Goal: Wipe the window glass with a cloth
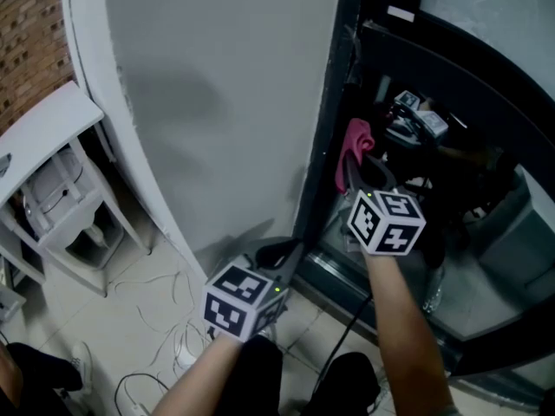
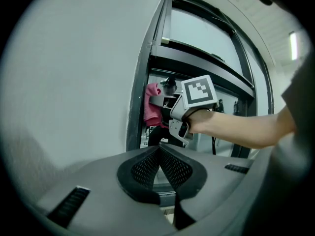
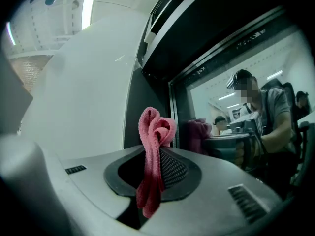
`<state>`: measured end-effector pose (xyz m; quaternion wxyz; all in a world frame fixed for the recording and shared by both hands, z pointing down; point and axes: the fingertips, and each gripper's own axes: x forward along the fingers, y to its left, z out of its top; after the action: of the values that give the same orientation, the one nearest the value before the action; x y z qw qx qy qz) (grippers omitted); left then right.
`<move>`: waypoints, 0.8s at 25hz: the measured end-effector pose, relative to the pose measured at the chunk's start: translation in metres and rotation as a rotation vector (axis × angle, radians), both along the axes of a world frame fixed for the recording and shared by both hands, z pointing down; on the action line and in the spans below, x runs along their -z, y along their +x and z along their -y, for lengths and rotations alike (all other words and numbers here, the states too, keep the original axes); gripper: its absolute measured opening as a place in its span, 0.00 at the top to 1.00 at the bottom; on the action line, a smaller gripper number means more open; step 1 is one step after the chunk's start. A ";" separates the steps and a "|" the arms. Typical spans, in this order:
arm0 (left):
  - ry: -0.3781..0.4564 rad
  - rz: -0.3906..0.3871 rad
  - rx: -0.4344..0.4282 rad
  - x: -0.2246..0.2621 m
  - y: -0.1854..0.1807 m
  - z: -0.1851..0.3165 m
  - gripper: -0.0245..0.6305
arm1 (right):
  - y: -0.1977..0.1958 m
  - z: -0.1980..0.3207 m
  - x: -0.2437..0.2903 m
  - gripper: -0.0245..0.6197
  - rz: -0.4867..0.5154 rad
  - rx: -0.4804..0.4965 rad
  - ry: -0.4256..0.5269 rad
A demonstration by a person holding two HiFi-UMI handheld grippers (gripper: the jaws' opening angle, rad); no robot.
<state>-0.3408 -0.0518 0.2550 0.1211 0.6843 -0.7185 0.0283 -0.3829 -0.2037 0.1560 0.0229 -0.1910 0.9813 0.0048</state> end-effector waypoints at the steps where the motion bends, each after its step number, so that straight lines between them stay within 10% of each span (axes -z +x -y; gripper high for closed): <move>1: -0.001 -0.003 -0.003 -0.002 0.001 0.000 0.96 | -0.001 0.000 -0.005 0.86 -0.006 -0.001 -0.002; 20: -0.017 -0.020 -0.032 -0.021 0.009 0.012 0.96 | 0.046 0.034 -0.028 0.87 0.022 -0.229 0.020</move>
<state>-0.3313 -0.0638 0.2760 0.1337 0.6949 -0.7059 0.0295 -0.3370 -0.2373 0.1838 0.0348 -0.3017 0.9526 0.0152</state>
